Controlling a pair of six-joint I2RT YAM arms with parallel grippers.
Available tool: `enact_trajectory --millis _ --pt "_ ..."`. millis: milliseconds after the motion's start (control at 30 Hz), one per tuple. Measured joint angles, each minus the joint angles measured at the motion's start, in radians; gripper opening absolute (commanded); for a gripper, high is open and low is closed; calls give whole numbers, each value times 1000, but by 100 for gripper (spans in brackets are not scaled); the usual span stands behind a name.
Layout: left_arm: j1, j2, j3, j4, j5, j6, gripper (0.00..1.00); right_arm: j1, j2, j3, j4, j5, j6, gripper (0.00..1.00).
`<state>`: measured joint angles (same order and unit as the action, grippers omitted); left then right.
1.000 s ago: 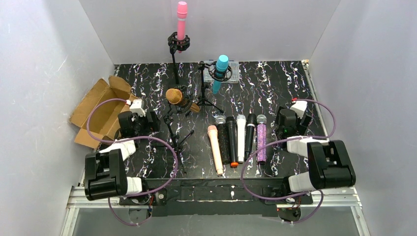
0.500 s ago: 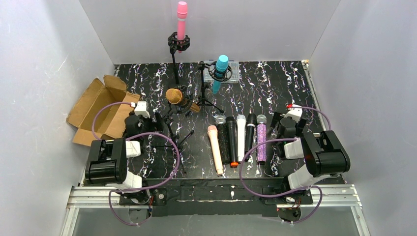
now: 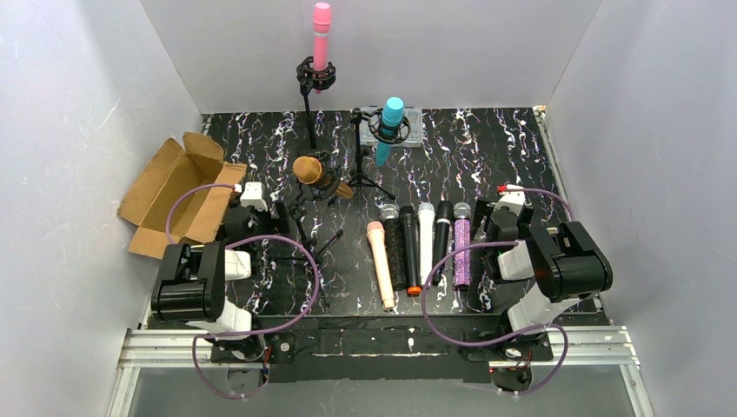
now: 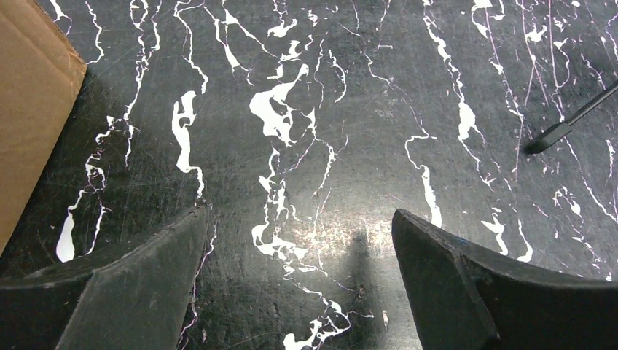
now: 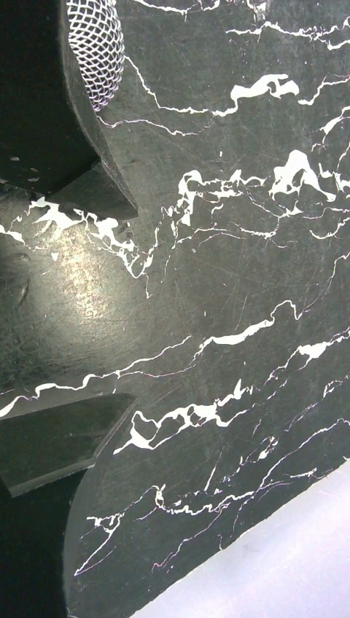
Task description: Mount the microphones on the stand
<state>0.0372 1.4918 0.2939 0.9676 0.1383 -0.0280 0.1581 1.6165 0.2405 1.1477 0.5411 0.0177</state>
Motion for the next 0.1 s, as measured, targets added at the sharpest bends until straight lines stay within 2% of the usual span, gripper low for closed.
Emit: enact_trajectory --millis 100 --pt "0 0 0 1 -1 2 98 0 0 0 -1 0 0 98"
